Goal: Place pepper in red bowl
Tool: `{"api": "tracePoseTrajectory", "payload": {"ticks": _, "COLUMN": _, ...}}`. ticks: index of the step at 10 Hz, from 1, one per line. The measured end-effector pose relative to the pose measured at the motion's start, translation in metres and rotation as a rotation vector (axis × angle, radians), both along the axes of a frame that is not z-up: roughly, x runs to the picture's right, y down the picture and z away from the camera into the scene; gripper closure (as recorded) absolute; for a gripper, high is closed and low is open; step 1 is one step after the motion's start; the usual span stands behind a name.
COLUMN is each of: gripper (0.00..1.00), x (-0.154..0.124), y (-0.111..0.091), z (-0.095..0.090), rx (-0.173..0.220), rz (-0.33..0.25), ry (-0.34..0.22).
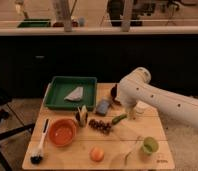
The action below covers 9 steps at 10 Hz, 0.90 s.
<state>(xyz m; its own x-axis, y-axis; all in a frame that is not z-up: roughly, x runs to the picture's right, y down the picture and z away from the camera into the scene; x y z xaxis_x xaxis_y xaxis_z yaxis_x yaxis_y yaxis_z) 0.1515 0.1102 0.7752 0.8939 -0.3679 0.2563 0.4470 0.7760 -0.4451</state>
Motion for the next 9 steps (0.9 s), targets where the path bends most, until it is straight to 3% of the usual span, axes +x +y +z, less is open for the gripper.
{"api": "tracePoseTrajectory", "payload": {"ticks": 5, "gripper": 0.2, "x": 0.009, "y": 0.021, "z": 0.03, "rx": -0.058, "rz": 0.052, "ry": 0.002}}
{"api": "tracePoseTrajectory", "payload": {"ticks": 9, "gripper": 0.2, "x": 0.005, "y": 0.033, "z": 0.05, "rx": -0.07, "rz": 0.052, "ry": -0.008}}
